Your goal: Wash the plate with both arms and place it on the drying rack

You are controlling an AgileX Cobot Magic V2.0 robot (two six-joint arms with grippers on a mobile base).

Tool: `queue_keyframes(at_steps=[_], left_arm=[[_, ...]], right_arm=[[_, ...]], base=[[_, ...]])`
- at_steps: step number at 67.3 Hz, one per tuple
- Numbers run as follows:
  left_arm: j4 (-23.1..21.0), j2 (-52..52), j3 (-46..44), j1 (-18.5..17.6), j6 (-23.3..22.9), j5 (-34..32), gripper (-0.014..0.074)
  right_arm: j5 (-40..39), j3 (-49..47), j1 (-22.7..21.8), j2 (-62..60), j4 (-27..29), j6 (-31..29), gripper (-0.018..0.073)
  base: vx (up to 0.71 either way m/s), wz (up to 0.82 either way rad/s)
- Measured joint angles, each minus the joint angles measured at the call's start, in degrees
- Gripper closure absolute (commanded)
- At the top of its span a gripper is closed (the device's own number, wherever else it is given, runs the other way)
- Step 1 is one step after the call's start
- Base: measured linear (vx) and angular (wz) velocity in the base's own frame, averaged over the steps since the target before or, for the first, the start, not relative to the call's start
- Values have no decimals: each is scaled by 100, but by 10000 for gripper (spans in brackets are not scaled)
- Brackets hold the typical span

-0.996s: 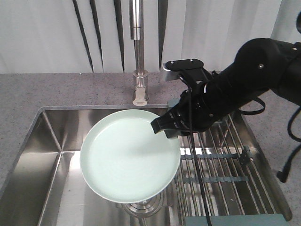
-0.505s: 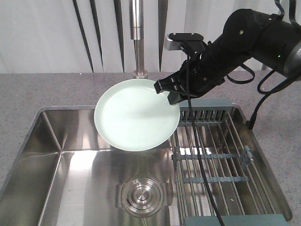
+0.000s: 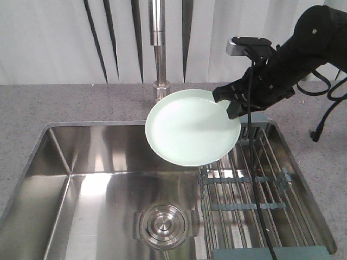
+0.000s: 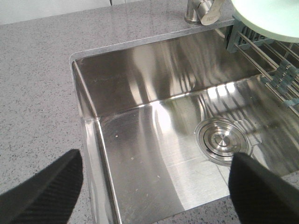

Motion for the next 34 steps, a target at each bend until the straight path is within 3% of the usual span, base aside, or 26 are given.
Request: queue_keyframes(at_steps=[34], left_arm=[[0,0,0,0,0,0,10]], right_arm=[[-712,2361,-49,-1824,1,-106,564]], base=[[0,0]])
